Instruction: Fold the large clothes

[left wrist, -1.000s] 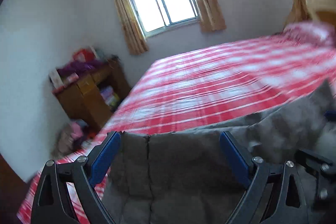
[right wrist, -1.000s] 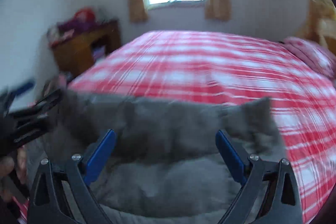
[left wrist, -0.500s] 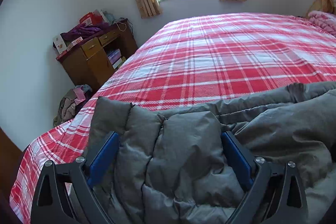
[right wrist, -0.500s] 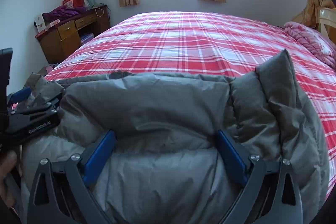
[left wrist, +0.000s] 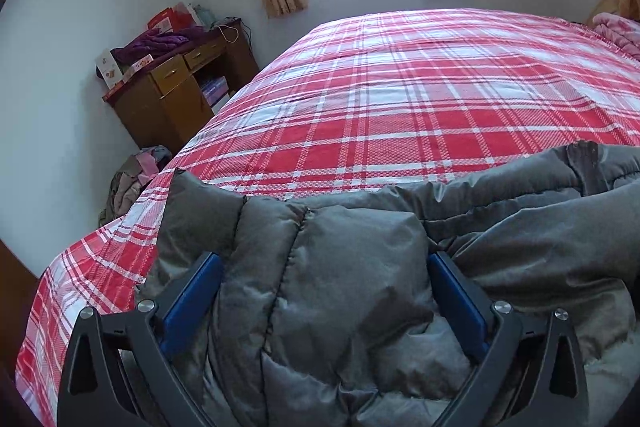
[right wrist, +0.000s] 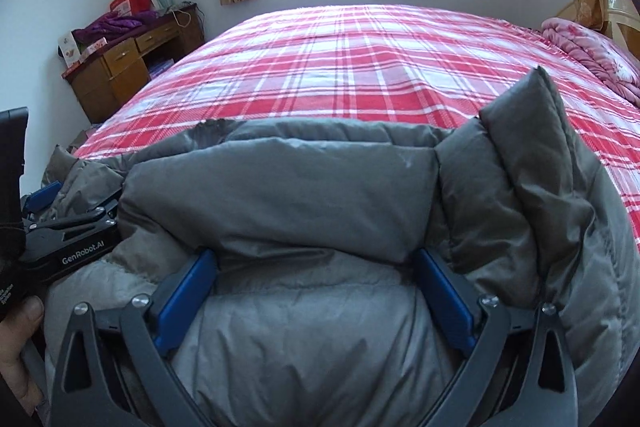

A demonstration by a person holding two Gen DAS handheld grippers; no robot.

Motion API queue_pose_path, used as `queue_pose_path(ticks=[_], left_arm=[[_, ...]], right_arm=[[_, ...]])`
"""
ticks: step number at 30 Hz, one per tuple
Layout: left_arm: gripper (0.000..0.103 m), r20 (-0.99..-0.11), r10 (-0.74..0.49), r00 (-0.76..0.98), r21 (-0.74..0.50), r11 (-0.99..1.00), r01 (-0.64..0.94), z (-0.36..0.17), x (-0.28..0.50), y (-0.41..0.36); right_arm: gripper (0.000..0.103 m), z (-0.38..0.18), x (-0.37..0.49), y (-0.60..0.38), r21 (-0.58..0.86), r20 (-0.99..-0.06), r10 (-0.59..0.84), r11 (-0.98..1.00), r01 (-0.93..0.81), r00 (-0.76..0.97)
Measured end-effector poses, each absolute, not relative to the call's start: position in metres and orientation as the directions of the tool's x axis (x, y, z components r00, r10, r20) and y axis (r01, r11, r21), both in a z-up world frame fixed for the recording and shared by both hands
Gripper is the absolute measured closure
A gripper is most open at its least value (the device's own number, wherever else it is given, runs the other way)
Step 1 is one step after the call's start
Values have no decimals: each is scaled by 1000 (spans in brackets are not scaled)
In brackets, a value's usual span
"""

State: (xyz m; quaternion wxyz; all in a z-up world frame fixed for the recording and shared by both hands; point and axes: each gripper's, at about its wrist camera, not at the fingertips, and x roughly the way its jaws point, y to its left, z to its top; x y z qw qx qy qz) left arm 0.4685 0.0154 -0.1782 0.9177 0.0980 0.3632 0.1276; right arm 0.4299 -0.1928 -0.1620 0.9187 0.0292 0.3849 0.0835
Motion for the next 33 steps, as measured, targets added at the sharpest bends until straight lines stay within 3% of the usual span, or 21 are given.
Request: queue_pose_path(ticks=[24,27,30,33], left_arm=[[1,-664,369,651,368,918,-146,-180,480,2],[1,-673,312,671,250,949,-191,-142,457,10],[1,-655,179,734,74,982,-174,-112,438,3],[1,-670,152,727,108,988,-107,-121,447,-30]], right_arm=[[0,-176,443,-178,5,-778,72,994,-108,624],[5,-163,439,-184,27,-785,94,993,-118,612],[5,-128,420,-206,110,-700,142,990,-92,700],[5,-107,417,-226,51,-634,48,998,-21,772]])
